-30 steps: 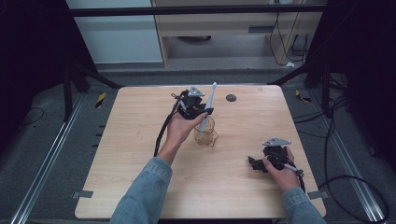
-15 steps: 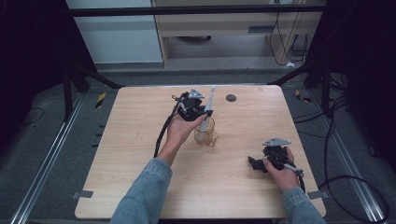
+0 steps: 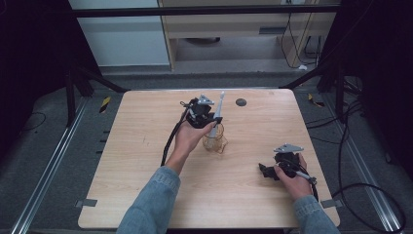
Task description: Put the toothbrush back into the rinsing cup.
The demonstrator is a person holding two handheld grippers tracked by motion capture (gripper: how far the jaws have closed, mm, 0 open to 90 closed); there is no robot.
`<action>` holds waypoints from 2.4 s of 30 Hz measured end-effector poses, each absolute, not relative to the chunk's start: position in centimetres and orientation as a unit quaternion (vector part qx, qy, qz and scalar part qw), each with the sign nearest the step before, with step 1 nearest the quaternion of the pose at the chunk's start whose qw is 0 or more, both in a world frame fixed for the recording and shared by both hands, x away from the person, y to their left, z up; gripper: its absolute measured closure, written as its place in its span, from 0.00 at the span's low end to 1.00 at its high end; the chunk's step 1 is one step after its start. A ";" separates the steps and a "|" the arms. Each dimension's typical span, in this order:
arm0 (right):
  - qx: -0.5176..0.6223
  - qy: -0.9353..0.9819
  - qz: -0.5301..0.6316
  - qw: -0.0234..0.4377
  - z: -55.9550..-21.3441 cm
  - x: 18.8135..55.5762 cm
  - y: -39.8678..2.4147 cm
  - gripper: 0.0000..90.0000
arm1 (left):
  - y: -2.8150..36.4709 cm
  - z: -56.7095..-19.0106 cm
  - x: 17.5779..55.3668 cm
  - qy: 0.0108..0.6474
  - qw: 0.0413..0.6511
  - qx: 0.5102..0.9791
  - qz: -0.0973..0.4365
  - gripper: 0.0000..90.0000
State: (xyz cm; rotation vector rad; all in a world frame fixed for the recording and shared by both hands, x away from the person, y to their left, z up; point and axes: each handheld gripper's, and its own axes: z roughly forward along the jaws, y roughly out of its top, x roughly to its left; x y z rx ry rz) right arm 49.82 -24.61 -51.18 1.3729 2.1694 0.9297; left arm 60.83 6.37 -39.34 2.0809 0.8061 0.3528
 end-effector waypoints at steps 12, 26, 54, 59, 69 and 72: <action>0.489 0.779 0.333 0.207 -51.2 49.8 -24.6 0.00 | 6.4 -39.7 60.9 0.323 0.420 0.836 0.141 0.75; 0.488 0.780 0.332 0.209 -51.2 49.9 -24.7 0.00 | 6.5 -39.7 61.0 0.326 0.416 0.838 0.139 0.75; 0.489 0.779 0.332 0.210 -51.2 49.9 -24.6 0.00 | 5.6 -40.0 61.4 0.346 0.408 0.834 0.137 0.74; 0.489 0.779 0.332 0.210 -51.2 49.9 -24.6 0.00 | 5.8 -40.0 61.6 0.350 0.406 0.833 0.136 0.74; 0.489 0.779 0.332 0.210 -51.2 49.9 -24.6 0.00 | 5.8 -40.0 61.5 0.346 0.405 0.835 0.140 0.74; 0.489 0.779 0.332 0.210 -51.2 49.9 -24.6 0.00 | 5.9 -39.9 61.4 0.345 0.406 0.834 0.143 0.73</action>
